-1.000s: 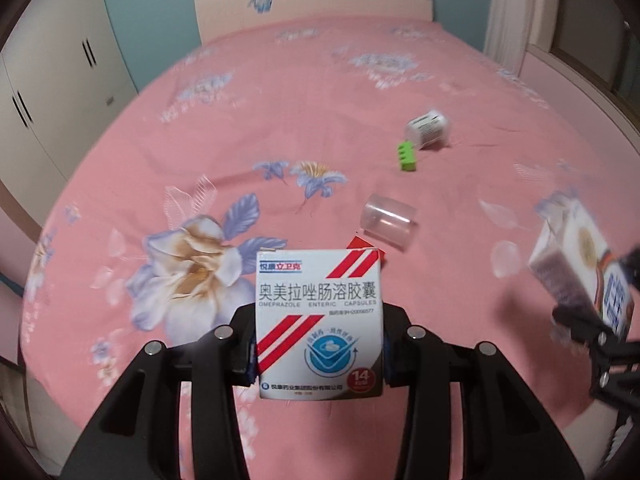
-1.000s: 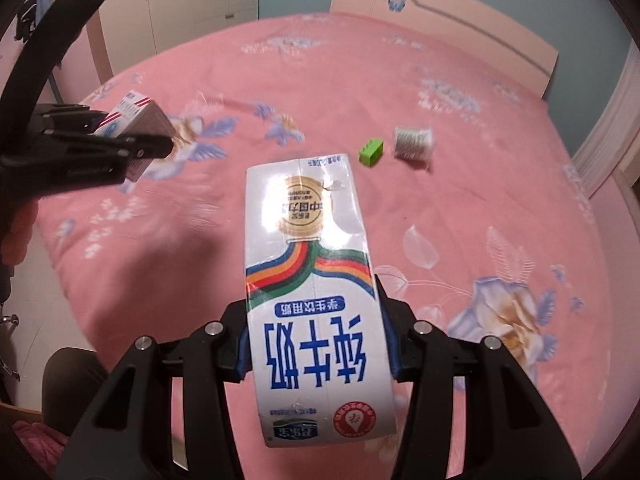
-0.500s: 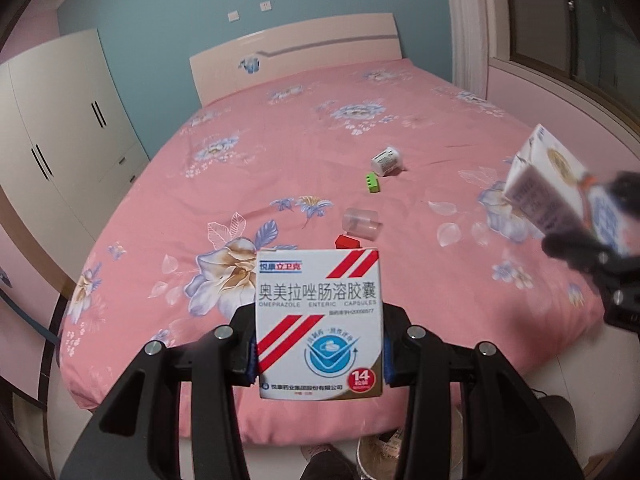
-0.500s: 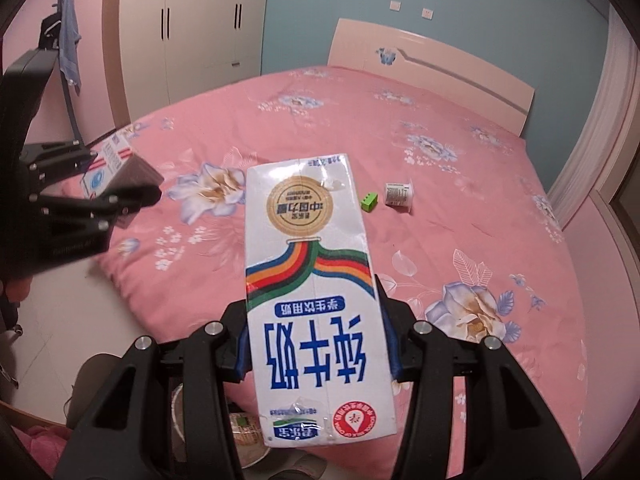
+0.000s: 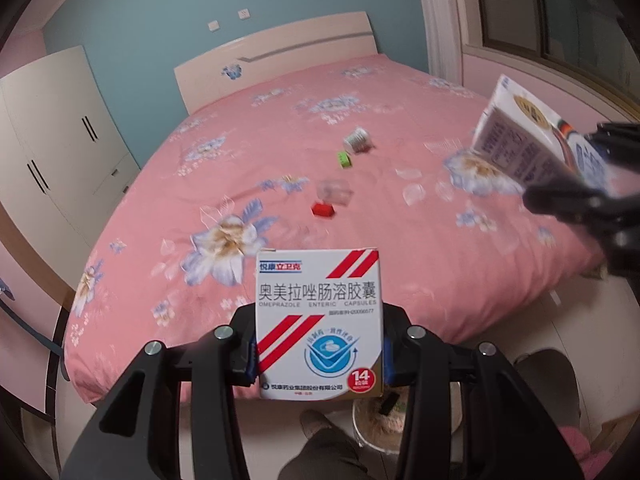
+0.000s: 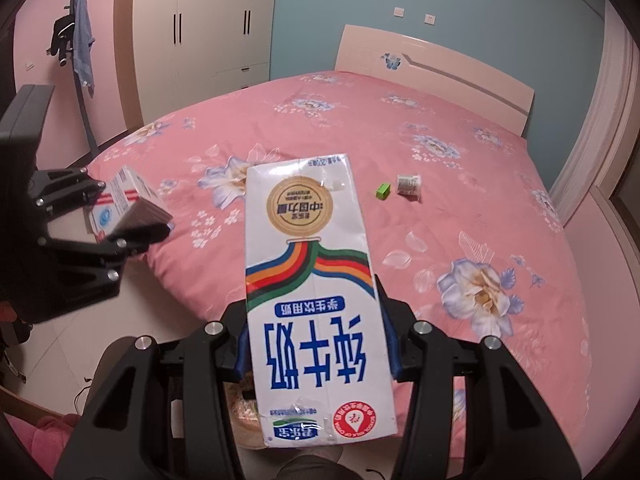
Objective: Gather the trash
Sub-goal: 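Carry the medicine box and milk carton with both tools over the trash bin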
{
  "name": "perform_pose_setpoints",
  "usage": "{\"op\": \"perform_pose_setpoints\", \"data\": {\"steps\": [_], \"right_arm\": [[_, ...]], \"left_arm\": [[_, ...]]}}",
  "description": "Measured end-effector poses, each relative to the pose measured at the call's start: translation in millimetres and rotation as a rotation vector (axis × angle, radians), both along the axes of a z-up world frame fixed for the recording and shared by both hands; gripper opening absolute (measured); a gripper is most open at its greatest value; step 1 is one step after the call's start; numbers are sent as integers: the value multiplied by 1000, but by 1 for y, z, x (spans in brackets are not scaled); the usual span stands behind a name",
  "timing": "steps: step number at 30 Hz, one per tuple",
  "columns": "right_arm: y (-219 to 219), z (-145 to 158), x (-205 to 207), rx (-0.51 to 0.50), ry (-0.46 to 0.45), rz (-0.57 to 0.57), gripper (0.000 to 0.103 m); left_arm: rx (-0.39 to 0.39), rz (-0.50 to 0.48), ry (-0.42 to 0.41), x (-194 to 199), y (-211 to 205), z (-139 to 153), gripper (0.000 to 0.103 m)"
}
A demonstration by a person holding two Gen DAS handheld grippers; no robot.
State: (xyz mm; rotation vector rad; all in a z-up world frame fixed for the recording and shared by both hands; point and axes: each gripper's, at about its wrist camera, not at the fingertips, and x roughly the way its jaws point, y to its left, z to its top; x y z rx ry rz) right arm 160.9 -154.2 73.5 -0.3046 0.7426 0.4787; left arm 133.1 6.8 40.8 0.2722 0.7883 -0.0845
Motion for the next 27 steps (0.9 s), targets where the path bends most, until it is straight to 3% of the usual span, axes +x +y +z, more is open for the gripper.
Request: {"op": "perform_pose_setpoints", "data": {"steps": [10,27], "right_arm": [[13,-56,-27,-18,103,23,50],[28,-196,-34,-86,390,49,50]], "left_arm": [[1,-12,126,-20,-2,-64,45],[-45,-9,383,-13,-6,-181,45]]}}
